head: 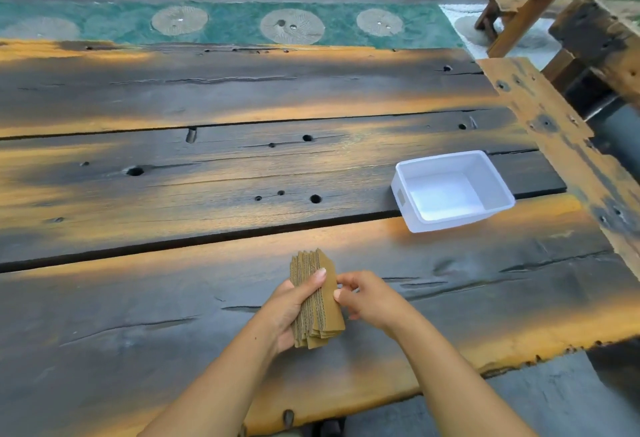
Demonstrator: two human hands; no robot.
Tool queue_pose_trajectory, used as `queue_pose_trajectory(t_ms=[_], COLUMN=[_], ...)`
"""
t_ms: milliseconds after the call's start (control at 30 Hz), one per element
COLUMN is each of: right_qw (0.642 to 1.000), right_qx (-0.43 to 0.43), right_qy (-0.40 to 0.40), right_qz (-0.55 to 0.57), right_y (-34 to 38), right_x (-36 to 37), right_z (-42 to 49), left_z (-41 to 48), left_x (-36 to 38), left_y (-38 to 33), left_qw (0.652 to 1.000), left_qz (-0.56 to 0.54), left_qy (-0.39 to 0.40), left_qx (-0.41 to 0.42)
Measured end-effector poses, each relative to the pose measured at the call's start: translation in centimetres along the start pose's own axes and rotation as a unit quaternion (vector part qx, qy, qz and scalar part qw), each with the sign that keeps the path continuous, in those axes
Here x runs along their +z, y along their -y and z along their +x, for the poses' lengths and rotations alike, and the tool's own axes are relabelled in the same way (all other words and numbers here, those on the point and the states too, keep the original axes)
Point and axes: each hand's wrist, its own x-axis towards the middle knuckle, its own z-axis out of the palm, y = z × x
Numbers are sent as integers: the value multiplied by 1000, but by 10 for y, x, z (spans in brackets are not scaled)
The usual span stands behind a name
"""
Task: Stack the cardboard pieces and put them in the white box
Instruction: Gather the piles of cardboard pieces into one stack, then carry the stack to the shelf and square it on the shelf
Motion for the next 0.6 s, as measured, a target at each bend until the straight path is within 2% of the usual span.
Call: queue_pose_trajectory(t_ms=[233,400,467,600], right_qw=[994,969,946,872], right_qx=[37,47,52,81], right_qy=[-62,-122,-142,-230], right_qz=[84,212,287,424], right_y=[0,-10,-18,-40], right_x=[30,41,39,22], right_z=[-10,-23,-34,-71], left_z=[-1,4,7,12], left_x=[-10,-10,3,64], left_y=[-13,-10,-8,9], left_qw=[998,996,994,983], left_qz=[36,35,46,115], left_qy=[12,34,60,108], left_qx=[-43,-75,-83,-90])
